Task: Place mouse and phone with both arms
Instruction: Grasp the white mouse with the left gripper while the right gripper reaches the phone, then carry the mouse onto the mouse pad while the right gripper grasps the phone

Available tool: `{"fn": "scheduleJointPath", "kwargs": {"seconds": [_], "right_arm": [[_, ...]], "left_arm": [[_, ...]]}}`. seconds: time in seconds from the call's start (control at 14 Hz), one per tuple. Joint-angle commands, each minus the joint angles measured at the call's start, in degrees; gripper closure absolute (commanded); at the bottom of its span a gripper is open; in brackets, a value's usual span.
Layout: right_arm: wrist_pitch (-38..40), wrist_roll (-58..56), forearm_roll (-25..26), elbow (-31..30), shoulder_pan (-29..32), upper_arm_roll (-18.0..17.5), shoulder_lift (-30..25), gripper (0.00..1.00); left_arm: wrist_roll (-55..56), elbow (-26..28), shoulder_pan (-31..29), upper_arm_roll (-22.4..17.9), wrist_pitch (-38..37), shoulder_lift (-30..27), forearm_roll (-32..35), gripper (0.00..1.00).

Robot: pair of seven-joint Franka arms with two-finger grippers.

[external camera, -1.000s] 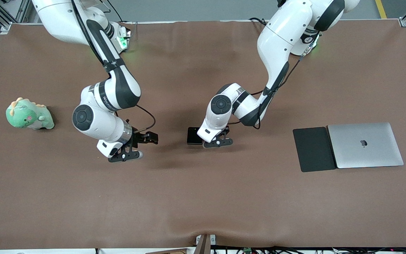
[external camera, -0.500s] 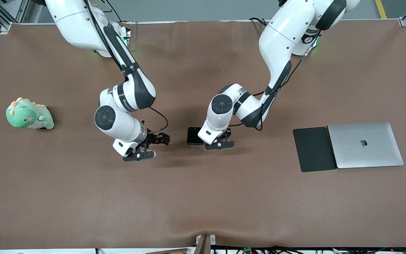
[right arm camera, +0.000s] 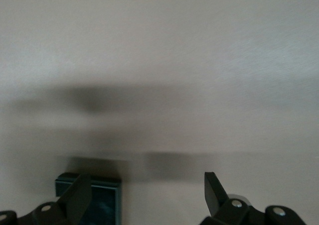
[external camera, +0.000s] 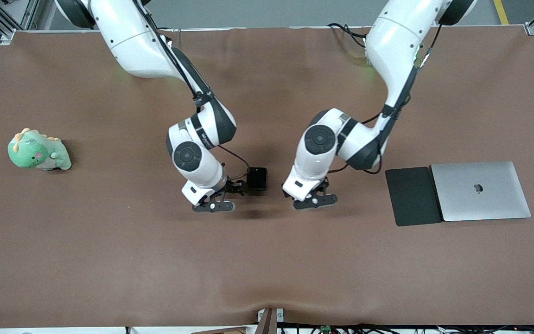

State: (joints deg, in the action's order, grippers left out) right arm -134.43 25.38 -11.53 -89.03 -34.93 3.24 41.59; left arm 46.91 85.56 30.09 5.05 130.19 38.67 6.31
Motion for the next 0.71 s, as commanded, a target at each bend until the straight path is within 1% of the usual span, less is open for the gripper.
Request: {"fn": "scheduleJointPath", "kwargs": {"seconds": [0.0, 0.14, 0.29, 0.64], "right_arm": [[0.92, 3.62, 1.51, 4.91, -1.98, 0.62, 3.66, 0.00], [0.66, 5.81, 1.42, 6.23, -3.12, 0.62, 5.07, 0.00], [0.48, 8.36, 1.59, 7.29, -4.27, 0.62, 6.57, 0.00], [0.22, 13.20, 2.12, 7.29, -6.11, 0.62, 7.10, 0.00]], "left_arm": [[-2.60, 1.63, -2.83, 0.66, -4.05, -4.04, 1.52, 0.49], [-6.20, 2.77, -5.03, 0.66, -5.73, -6.14, 1.52, 0.50], [-9.02, 4.96, -7.75, 0.83, -5.82, -8.34, 1.52, 0.49], [-16.22, 11.46, -14.34, 0.84, -5.82, -12.91, 1.34, 0.49]]}}
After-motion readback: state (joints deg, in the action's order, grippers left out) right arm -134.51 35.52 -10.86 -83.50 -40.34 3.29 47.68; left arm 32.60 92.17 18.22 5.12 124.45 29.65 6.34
